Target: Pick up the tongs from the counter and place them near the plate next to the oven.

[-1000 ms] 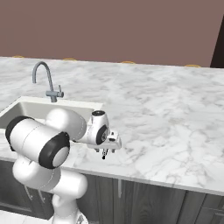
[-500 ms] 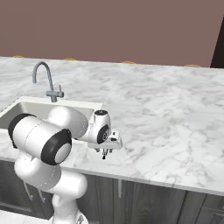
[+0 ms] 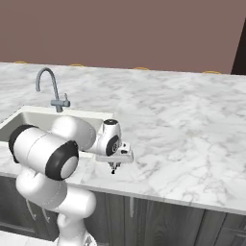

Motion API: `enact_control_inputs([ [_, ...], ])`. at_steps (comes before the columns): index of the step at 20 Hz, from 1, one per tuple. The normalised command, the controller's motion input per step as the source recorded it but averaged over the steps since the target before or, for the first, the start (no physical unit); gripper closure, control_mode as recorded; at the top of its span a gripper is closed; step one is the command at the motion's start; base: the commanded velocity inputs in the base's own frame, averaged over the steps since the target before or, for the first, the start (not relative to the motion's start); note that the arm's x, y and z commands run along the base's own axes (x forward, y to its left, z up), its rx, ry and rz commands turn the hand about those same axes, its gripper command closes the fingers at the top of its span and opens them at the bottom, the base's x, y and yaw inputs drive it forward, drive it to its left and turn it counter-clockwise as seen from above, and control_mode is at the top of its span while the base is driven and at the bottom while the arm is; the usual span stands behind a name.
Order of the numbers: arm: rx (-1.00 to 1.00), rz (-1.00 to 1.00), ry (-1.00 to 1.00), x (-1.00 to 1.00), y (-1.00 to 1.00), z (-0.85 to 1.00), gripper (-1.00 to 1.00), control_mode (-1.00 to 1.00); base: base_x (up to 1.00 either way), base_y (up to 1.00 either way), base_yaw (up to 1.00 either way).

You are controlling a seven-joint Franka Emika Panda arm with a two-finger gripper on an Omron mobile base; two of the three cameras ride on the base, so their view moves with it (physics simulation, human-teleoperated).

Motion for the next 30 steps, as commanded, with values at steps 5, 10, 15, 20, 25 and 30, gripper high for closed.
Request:
enact_control_inputs([
  [5, 0.00, -0.03, 0.00, -0.02, 0.00, 0.69, 1.00, -1.00, 0.00, 0.00, 0.00],
  [10, 0.00, -0.04, 0.06, -0.33, 0.06, 1.00, 1.00, -1.00, 0.00, 0.00, 0.00],
  [15, 0.00, 0.00, 0.01, -0.83, 0.12, 1.00, 1.00, -1.00, 0.00, 0.00, 0.00],
  [20, 0.00, 0.04, 0.00, -0.94, 0.30, 1.00, 1.00, -1.00, 0.00, 0.00, 0.00],
  [25, 0.00, 0.21, 0.03, -0.95, 0.42, 0.86, 1.00, -1.00, 0.00, 0.00, 0.00],
  [30, 0.00, 0.30, 0.00, -0.69, 0.07, 0.32, 1.00, -1.00, 0.00, 0.00, 0.00],
])
